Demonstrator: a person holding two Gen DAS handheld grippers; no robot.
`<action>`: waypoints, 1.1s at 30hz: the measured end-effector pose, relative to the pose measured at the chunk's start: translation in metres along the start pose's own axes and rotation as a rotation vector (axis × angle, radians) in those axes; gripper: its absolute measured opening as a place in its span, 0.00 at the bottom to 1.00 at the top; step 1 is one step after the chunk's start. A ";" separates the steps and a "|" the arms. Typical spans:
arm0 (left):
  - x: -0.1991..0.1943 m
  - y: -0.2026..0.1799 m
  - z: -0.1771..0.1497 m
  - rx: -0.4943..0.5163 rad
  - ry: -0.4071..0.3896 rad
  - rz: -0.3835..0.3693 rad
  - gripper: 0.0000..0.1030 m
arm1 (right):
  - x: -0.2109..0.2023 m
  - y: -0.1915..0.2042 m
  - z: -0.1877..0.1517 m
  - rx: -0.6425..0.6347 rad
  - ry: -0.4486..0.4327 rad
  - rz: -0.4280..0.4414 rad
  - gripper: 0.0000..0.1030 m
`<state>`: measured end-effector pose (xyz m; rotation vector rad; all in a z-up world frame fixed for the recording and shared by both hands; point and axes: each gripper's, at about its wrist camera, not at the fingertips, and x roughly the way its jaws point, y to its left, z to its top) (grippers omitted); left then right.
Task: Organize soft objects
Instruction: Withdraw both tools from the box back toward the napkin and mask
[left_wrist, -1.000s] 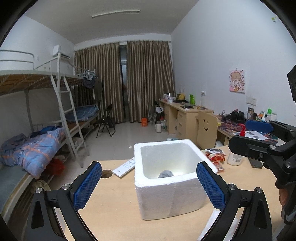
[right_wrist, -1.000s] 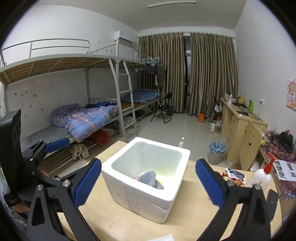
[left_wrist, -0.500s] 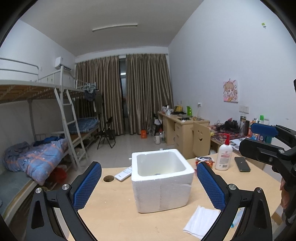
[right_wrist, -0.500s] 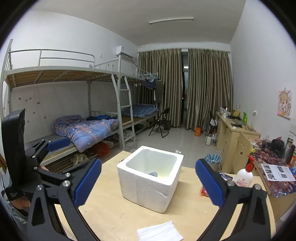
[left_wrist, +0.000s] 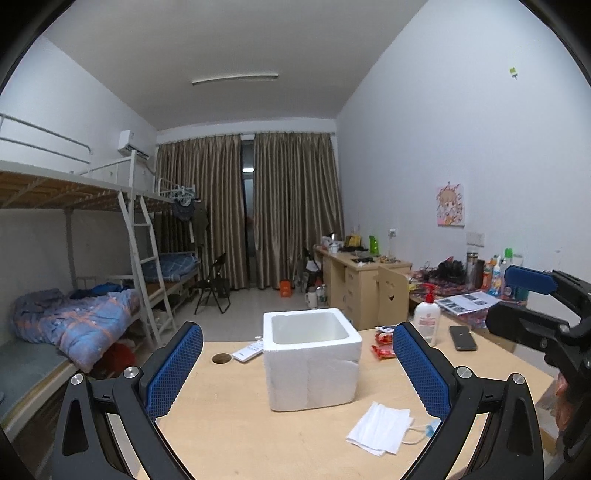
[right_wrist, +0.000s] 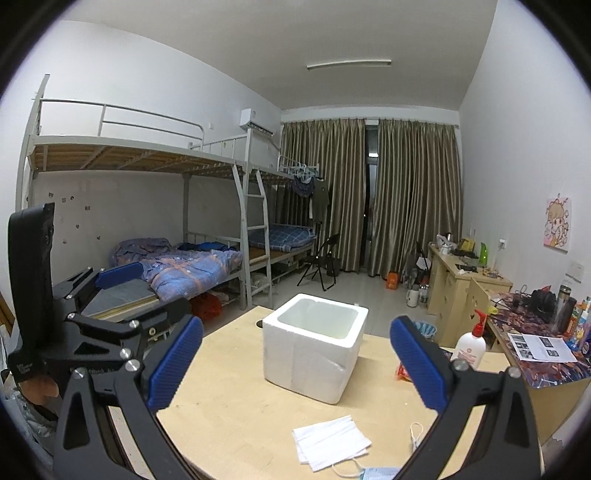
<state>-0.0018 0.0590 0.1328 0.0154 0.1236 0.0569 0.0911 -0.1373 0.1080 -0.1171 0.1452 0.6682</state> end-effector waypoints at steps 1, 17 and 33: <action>-0.007 -0.001 -0.002 -0.003 -0.006 -0.009 1.00 | -0.005 0.001 -0.001 0.008 -0.010 -0.003 1.00; -0.076 -0.009 -0.039 -0.032 -0.055 -0.040 1.00 | -0.061 0.030 -0.037 0.032 -0.060 -0.015 1.00; -0.073 -0.020 -0.082 -0.056 -0.019 -0.052 1.00 | -0.093 0.037 -0.078 0.069 -0.108 -0.151 1.00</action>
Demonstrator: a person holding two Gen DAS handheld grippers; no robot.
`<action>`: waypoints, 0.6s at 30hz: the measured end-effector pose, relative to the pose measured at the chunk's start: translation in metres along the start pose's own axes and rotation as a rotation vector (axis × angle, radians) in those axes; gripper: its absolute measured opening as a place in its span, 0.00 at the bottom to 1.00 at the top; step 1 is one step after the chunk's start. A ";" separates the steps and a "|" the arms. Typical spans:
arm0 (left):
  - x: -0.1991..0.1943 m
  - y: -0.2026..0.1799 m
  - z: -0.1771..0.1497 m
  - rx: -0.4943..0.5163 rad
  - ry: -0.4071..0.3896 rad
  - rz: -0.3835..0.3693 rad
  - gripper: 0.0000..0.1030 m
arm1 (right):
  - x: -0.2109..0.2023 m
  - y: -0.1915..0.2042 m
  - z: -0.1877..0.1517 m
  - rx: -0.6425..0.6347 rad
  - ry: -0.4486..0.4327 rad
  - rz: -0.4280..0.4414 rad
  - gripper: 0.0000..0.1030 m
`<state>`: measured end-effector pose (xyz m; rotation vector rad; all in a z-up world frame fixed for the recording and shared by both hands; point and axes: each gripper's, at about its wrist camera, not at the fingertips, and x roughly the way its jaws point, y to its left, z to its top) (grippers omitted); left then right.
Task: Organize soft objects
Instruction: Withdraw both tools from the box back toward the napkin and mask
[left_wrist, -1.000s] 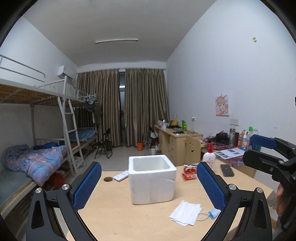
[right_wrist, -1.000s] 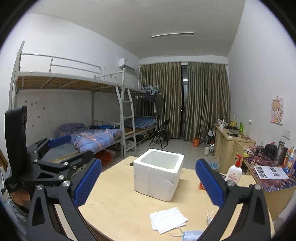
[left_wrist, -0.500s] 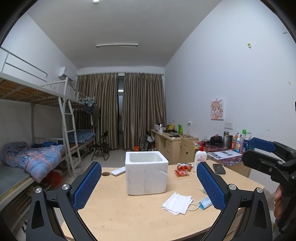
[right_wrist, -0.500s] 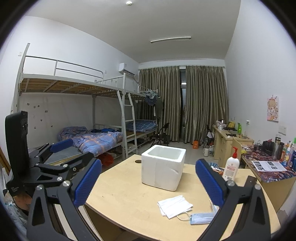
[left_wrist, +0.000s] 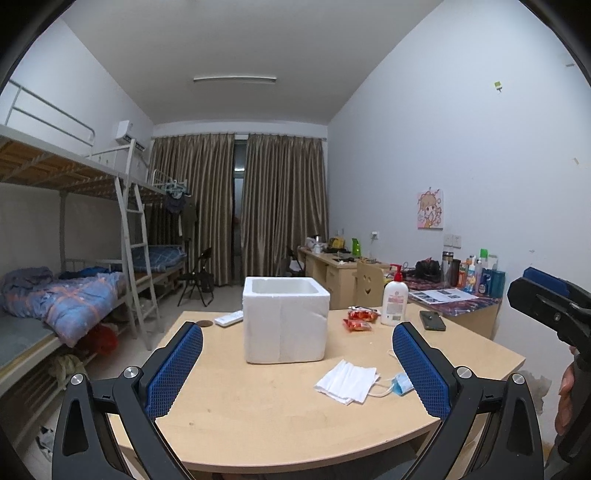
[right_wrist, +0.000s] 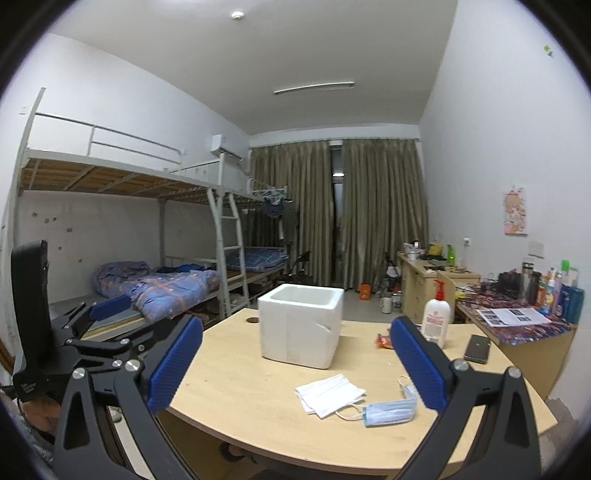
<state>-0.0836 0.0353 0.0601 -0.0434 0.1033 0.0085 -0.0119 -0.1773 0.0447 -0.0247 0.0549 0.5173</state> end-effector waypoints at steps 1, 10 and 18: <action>0.000 -0.001 -0.002 0.002 0.001 0.002 1.00 | -0.001 -0.001 -0.003 0.003 0.000 -0.014 1.00; 0.009 -0.010 -0.021 0.014 0.026 -0.020 1.00 | 0.001 -0.007 -0.021 0.013 0.040 -0.068 1.00; 0.022 -0.017 -0.038 0.021 0.050 -0.049 1.00 | 0.005 -0.013 -0.030 0.021 0.068 -0.091 1.00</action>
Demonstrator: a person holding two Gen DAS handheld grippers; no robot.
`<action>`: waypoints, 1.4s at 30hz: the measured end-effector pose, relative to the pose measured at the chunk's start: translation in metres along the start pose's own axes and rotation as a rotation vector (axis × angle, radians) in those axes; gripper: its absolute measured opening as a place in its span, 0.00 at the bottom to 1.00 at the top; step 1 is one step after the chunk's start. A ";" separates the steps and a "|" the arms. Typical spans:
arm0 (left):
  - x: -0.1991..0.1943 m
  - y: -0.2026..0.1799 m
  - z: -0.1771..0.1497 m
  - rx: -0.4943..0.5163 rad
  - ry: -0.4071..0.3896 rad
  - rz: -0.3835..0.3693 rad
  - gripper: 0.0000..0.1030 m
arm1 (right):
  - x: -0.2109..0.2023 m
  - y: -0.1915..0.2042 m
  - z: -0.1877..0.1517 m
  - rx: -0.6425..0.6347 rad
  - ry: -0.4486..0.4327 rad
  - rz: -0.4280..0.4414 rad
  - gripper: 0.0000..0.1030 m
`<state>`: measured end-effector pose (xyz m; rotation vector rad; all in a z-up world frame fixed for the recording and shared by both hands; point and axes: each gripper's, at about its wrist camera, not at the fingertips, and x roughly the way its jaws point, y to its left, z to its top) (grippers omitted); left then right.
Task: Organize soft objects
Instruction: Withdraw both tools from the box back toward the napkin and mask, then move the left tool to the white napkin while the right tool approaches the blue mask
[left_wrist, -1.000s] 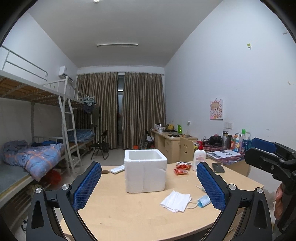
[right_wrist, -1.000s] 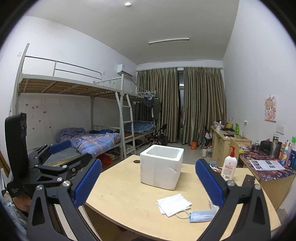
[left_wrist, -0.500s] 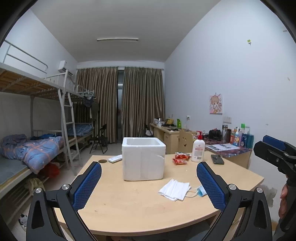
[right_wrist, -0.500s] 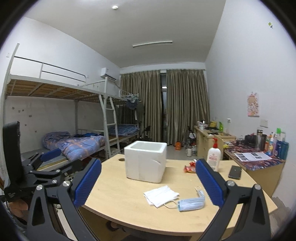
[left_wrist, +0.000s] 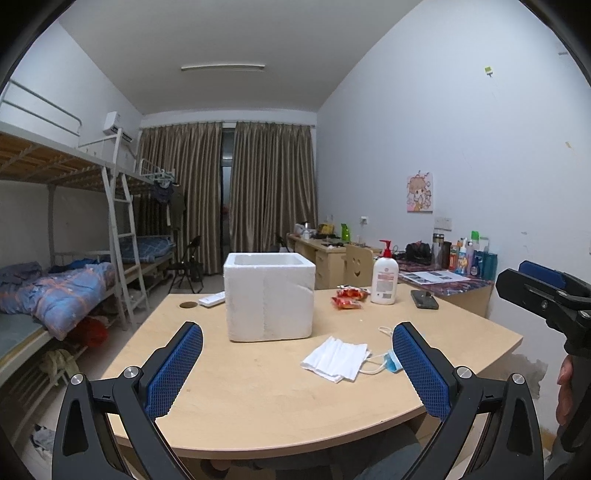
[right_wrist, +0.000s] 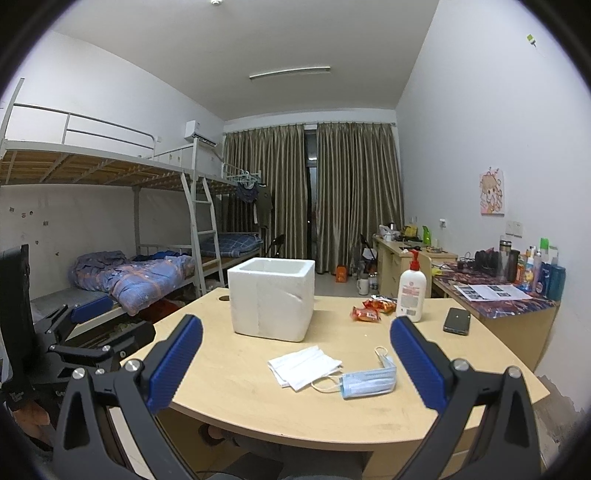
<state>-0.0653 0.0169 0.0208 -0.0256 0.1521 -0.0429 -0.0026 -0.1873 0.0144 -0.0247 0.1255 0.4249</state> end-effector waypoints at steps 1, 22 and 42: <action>0.002 -0.001 -0.001 0.002 0.004 0.001 1.00 | 0.001 0.000 -0.001 0.001 0.002 -0.003 1.00; 0.064 -0.017 -0.045 0.020 0.135 -0.089 1.00 | 0.036 -0.029 -0.034 0.052 0.132 -0.078 1.00; 0.133 -0.038 -0.056 0.057 0.258 -0.121 1.00 | 0.088 -0.070 -0.057 0.118 0.266 -0.103 1.00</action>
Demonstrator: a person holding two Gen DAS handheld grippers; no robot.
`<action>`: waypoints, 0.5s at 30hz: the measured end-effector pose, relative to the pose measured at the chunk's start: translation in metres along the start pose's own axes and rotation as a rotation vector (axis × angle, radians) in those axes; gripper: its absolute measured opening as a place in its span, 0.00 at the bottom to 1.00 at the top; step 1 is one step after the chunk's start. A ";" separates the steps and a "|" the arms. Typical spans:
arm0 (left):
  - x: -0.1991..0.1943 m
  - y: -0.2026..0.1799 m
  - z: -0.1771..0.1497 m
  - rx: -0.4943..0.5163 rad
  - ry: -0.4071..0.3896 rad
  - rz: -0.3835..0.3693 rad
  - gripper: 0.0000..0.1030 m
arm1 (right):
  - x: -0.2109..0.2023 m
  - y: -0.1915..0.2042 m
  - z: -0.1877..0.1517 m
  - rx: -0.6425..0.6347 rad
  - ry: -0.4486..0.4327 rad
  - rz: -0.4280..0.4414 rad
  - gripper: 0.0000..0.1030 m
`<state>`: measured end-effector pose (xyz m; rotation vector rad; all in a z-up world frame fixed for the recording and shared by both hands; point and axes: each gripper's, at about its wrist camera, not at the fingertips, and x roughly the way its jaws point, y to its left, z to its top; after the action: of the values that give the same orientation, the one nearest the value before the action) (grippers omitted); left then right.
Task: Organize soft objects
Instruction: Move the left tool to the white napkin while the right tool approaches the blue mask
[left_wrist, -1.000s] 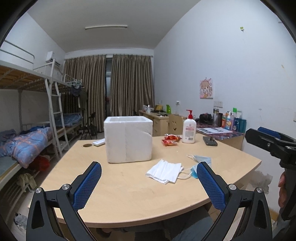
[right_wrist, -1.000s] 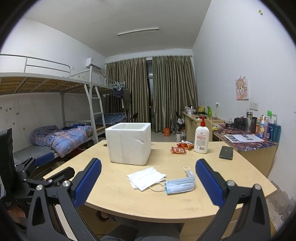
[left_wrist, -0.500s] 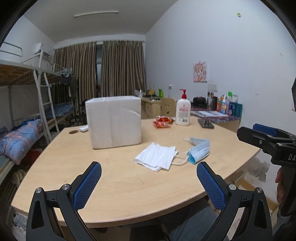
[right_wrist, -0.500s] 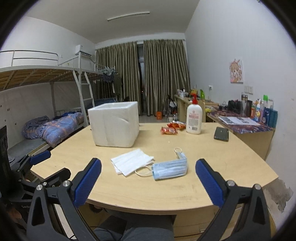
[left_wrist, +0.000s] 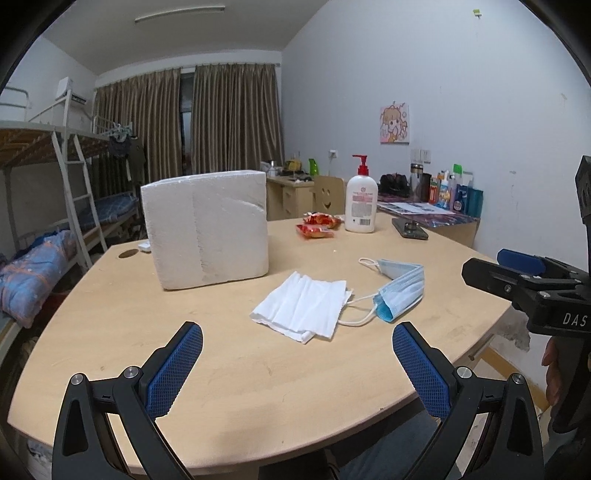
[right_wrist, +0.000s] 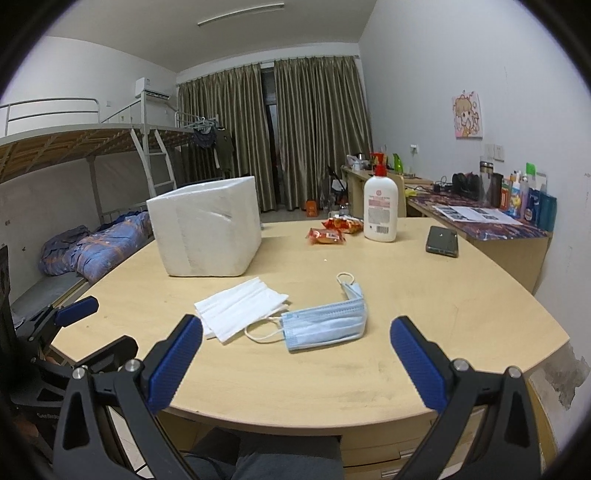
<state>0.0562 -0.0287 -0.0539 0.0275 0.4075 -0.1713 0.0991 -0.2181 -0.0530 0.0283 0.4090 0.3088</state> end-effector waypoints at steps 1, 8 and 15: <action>0.002 0.000 0.001 0.000 0.003 -0.006 1.00 | 0.002 -0.001 0.001 0.001 0.004 -0.001 1.00; 0.026 -0.003 0.003 0.013 0.043 -0.025 1.00 | 0.018 -0.011 0.002 0.013 0.036 -0.004 1.00; 0.053 -0.002 0.006 0.013 0.090 -0.030 1.00 | 0.038 -0.019 0.002 0.027 0.074 -0.004 1.00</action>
<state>0.1057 -0.0395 -0.0696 0.0416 0.4967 -0.2031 0.1385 -0.2251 -0.0674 0.0425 0.4867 0.3007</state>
